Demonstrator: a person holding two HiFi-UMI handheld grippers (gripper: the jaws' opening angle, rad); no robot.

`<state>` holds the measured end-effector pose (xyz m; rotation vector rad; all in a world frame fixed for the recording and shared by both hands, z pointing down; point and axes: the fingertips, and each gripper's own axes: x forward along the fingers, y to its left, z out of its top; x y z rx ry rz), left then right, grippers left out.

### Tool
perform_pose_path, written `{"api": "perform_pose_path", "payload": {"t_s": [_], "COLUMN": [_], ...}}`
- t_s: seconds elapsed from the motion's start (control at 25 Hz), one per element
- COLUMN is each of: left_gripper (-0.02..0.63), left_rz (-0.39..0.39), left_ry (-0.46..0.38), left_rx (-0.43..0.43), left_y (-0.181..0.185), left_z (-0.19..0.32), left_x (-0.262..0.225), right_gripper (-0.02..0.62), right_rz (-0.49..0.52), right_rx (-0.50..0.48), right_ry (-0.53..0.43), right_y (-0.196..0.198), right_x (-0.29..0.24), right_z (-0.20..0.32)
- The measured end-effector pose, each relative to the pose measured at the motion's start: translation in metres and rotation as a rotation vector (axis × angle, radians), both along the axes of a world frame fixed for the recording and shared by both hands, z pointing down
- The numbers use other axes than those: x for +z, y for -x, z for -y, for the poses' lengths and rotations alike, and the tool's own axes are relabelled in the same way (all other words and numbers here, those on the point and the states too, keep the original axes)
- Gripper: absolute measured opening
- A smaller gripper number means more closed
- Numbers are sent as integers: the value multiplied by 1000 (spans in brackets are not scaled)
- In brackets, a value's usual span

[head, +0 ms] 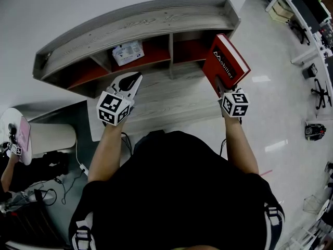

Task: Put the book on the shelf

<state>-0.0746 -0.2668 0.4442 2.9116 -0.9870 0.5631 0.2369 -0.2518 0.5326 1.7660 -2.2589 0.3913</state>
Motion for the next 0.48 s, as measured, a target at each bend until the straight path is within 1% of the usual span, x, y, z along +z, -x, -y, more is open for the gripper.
{"api": "perform_pose_path", "payload": {"t_s": [0.48], "left_gripper": [21], "left_rz": [9], "left_ry": [13], "left_rx": [1], "left_y": [11], "left_z": [19], "left_x": [5], "right_gripper": [175], "right_rz": [10], "right_rx": [16], "right_ry": [11], "right_y": [6], "right_x": [10], "right_z": [23]}}
